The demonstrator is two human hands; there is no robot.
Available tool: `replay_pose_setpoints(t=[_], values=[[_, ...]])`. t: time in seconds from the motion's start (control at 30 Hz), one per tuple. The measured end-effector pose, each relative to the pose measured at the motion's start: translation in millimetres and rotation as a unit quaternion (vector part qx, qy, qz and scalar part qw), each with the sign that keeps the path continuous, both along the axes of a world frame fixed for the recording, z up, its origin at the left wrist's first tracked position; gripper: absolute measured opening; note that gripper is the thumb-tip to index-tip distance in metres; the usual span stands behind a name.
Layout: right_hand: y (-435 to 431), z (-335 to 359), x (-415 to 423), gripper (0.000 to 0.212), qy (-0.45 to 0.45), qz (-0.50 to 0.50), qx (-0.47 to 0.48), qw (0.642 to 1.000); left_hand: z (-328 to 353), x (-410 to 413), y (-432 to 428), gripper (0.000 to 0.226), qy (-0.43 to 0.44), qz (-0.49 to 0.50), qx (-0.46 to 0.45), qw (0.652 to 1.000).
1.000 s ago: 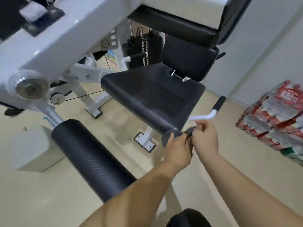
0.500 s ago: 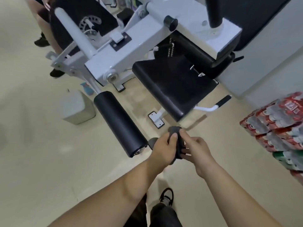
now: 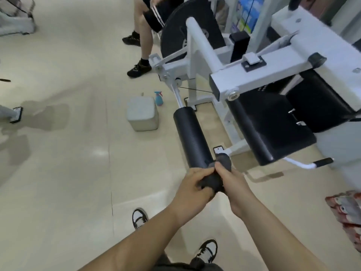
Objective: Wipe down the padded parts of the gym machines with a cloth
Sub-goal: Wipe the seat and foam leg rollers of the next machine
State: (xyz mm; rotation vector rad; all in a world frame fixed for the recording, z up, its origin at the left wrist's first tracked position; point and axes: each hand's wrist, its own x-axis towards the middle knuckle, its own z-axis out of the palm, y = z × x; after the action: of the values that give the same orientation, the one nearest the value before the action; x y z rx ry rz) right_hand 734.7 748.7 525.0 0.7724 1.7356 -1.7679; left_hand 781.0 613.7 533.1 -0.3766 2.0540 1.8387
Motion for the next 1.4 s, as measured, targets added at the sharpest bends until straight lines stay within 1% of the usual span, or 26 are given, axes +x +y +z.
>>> replay_pose_setpoints(t=[0.07, 0.13, 0.2, 0.27, 0.3, 0.33, 0.37, 0.43, 0.47, 0.5, 0.57, 0.63, 0.67, 0.77, 0.9, 0.97, 1.0, 1.07, 1.13, 1.17, 1.23, 1.27, 1.3, 1.33, 1.37, 1.4], values=[[-49, 0, -14, 0.044, -0.009, 0.031, 0.005, 0.999, 3, -8, -65, 0.042, -0.027, 0.091, 0.022, 0.995], [-100, 6, -26, 0.050, -0.013, 0.064, 0.003, 0.998, -4, -15, -125, 0.037, -0.058, 0.150, 0.014, 0.987], [-151, 12, -36, 0.056, -0.031, 0.072, -0.016, 0.997, -8, -20, -175, 0.042, -0.085, 0.164, -0.013, 0.983], [-207, 15, -47, 0.065, -0.049, 0.076, -0.054, 0.994, -10, -26, -230, 0.047, -0.116, 0.153, -0.013, 0.981], [-237, 17, -54, 0.069, -0.054, 0.081, -0.060, 0.993, -9, -29, -260, 0.043, -0.132, 0.142, 0.001, 0.981], [-261, 18, -61, 0.069, -0.057, 0.086, -0.064, 0.993, -8, -31, -285, 0.033, -0.150, 0.130, 0.027, 0.980], [-281, 20, -68, 0.064, -0.054, 0.092, -0.072, 0.992, -10, -33, -306, 0.030, -0.163, 0.120, 0.060, 0.977], [-325, 24, -83, 0.047, -0.051, 0.116, -0.084, 0.988, -16, -35, -350, 0.044, -0.184, 0.121, 0.119, 0.968], [-348, 26, -91, 0.042, -0.051, 0.132, -0.087, 0.986, -19, -37, -370, 0.051, -0.183, 0.131, 0.139, 0.964], [-367, 29, -99, 0.040, -0.050, 0.153, -0.089, 0.983, -22, -39, -385, 0.052, -0.173, 0.147, 0.149, 0.962], [-406, 32, -113, 0.041, -0.045, 0.213, -0.086, 0.972, -24, -45, -415, 0.044, -0.148, 0.196, 0.157, 0.957], [-442, 25, -130, 0.044, -0.041, 0.268, -0.075, 0.960, -28, -55, -439, 0.040, -0.134, 0.269, 0.166, 0.939], [-455, 21, -137, 0.042, -0.038, 0.282, -0.072, 0.956, -30, -60, -449, 0.039, -0.128, 0.306, 0.163, 0.929], [-497, 6, -164, 0.029, -0.039, 0.339, -0.071, 0.937, -35, -75, -478, 0.036, -0.114, 0.398, 0.146, 0.898], [-567, 2, -210, 0.029, -0.017, 0.491, -0.063, 0.869, -26, -101, -528, 0.029, -0.105, 0.511, 0.148, 0.840], [-613, 3, -232, 0.029, 0.005, 0.542, -0.045, 0.839, -20, -110, -563, 0.024, -0.098, 0.557, 0.150, 0.811], [-638, 2, -240, 0.028, 0.009, 0.558, -0.033, 0.829, -17, -111, -581, 0.022, -0.101, 0.576, 0.143, 0.798], [-681, 1, -248, 0.023, 0.016, 0.569, -0.013, 0.822, -11, -111, -612, 0.019, -0.112, 0.602, 0.120, 0.782], [-737, -6, -255, 0.023, 0.027, 0.582, 0.006, 0.813, -14, -109, -652, 0.025, -0.125, 0.628, 0.086, 0.763], [-762, -8, -259, 0.030, 0.040, 0.580, 0.017, 0.814, -15, -109, -671, 0.036, -0.131, 0.628, 0.067, 0.764], [-817, -14, -272, 0.056, 0.057, 0.580, 0.032, 0.812, -22, -113, -716, 0.068, -0.126, 0.607, 0.039, 0.783], [-844, -16, -279, 0.072, 0.058, 0.593, 0.031, 0.803, -24, -117, -740, 0.070, -0.124, 0.588, 0.019, 0.799], [-878, -17, -289, 0.089, 0.054, 0.614, 0.024, 0.787, -27, -123, -773, 0.060, -0.118, 0.563, -0.002, 0.818], [-911, -17, -298, 0.103, 0.049, 0.639, 0.013, 0.768, -27, -130, -805, 0.045, -0.111, 0.533, -0.018, 0.838], [-940, -15, -307, 0.109, 0.051, 0.664, 0.005, 0.746, -26, -138, -836, 0.028, -0.106, 0.503, -0.030, 0.857], [-970, -13, -317, 0.109, 0.069, 0.690, 0.006, 0.720, -24, -147, -867, 0.018, -0.103, 0.476, -0.045, 0.872]])
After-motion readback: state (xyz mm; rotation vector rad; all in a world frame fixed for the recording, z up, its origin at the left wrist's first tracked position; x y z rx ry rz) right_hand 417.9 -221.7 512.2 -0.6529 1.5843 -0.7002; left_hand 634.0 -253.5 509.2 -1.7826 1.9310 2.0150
